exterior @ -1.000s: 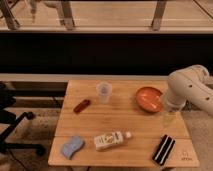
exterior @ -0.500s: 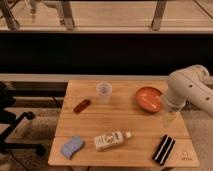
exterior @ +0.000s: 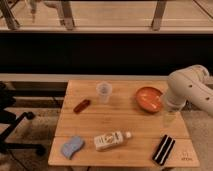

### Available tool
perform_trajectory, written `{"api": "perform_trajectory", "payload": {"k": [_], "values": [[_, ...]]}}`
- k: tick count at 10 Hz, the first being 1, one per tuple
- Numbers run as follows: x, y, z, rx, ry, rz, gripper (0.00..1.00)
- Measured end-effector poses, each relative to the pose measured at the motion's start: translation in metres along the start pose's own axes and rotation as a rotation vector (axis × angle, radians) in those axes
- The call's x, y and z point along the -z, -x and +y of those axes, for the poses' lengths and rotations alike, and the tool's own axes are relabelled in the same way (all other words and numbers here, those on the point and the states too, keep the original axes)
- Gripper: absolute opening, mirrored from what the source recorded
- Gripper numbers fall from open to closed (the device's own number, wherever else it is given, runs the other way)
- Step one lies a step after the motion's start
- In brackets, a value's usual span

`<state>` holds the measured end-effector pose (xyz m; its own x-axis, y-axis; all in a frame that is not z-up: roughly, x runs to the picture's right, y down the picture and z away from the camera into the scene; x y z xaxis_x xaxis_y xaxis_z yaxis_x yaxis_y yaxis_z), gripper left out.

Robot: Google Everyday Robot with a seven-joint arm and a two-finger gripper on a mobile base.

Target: Place the eraser on the white sponge

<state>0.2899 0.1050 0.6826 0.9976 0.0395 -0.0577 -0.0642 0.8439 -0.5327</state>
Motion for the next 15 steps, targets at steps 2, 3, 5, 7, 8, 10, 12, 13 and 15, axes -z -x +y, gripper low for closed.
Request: {"api": "perform_trajectory", "payload": {"k": [2,3,5,7,8,10,12,13,15], "values": [[0.000,0.000,0.000,0.000,0.000,0.000,0.80],[0.000,0.000,0.000,0.000,0.000,0.000,0.80],[-0.007,-0.003,0.009,0.030,0.015,-0.001,0.93],[-0.017,-0.005,0.020,0.070,0.020,-0.006,1.00],[-0.018,-0.005,0.020,0.075,0.020,-0.007,1.00],[-0.020,-0.005,0.022,0.096,0.024,-0.009,1.00],[-0.028,-0.016,0.040,0.141,0.036,-0.009,1.00],[-0.032,-0.018,0.045,0.160,0.037,-0.010,1.00],[-0.037,-0.018,0.044,0.182,0.038,-0.014,1.00]]}}
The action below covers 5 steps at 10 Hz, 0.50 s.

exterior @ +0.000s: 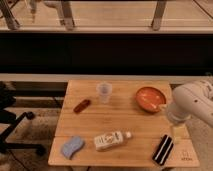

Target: Place the eraser on the white sponge

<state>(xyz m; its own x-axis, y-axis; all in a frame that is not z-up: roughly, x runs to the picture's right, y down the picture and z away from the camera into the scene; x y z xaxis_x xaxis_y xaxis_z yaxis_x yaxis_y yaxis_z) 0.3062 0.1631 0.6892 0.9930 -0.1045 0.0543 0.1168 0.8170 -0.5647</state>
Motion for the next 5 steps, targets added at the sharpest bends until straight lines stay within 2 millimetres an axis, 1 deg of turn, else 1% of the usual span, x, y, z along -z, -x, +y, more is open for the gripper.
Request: {"api": "perform_trajectory", "payload": {"k": [2,3,5], "values": [[-0.009,-0.002,0.007,0.016,0.008,-0.001,1.00],[-0.013,0.001,0.014,0.052,0.021,0.007,1.00],[-0.018,0.000,0.024,0.085,0.036,0.012,1.00]]}}
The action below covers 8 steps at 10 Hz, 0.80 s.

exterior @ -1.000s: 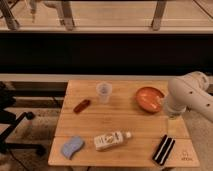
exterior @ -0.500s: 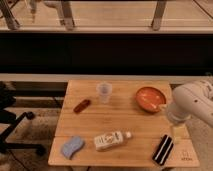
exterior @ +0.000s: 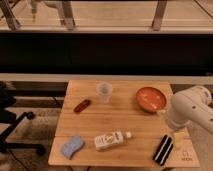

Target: Place the eraser on the white sponge

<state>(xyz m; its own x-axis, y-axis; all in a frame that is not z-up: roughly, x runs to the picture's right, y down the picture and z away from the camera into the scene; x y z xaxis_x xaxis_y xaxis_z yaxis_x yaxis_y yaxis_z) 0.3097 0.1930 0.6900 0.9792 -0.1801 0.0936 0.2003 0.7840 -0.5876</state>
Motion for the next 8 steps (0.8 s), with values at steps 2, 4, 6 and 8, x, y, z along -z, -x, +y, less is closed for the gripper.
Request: {"api": "perform_trajectory", "payload": {"k": [2,4,6,8], "values": [[-0.011,0.003,0.004,0.033,0.010,-0.007,1.00],[-0.023,-0.003,0.010,0.051,0.005,-0.007,1.00],[-0.031,-0.003,0.016,0.091,0.011,-0.007,1.00],[-0.039,-0.005,0.020,0.124,0.009,-0.004,1.00]]}}
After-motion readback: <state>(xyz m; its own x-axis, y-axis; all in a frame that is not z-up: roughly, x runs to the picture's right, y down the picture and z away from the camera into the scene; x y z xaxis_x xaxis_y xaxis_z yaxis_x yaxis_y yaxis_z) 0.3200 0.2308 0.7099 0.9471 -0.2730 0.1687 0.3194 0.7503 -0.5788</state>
